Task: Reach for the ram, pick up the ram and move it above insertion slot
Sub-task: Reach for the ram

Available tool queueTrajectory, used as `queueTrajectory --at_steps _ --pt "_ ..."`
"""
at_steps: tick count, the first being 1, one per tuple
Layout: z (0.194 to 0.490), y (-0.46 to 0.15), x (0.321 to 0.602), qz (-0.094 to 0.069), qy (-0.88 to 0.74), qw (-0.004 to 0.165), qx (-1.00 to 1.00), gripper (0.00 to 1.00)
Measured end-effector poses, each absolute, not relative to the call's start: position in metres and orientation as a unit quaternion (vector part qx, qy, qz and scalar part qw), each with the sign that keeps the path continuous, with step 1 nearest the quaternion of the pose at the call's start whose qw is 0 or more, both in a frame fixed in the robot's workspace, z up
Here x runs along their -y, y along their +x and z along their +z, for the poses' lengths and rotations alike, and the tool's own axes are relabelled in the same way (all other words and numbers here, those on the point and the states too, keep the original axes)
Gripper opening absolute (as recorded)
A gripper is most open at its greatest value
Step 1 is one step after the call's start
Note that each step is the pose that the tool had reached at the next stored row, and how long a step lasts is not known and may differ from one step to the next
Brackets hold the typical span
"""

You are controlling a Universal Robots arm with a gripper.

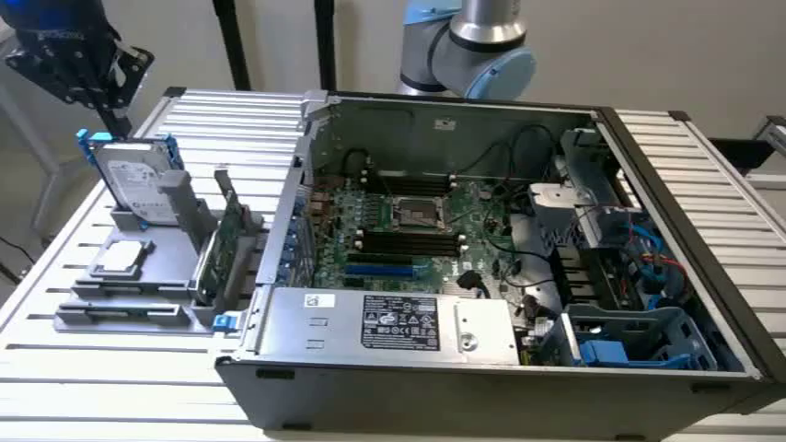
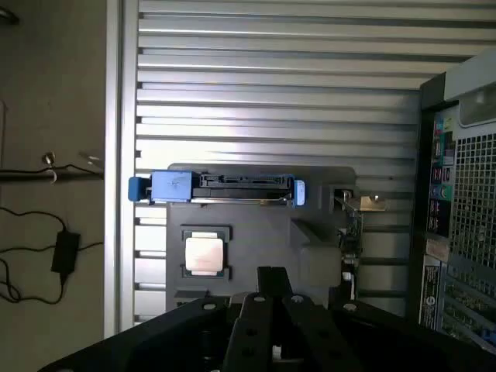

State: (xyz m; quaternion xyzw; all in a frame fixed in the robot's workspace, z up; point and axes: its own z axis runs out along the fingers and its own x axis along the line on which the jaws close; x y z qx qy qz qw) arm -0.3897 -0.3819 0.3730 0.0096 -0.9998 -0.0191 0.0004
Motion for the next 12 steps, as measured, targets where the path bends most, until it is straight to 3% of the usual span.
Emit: queueTrajectory --at_steps 12 --pt "0.373 -0.3897 0.389 -0.019 0.01 0.0 1.0 0.11"
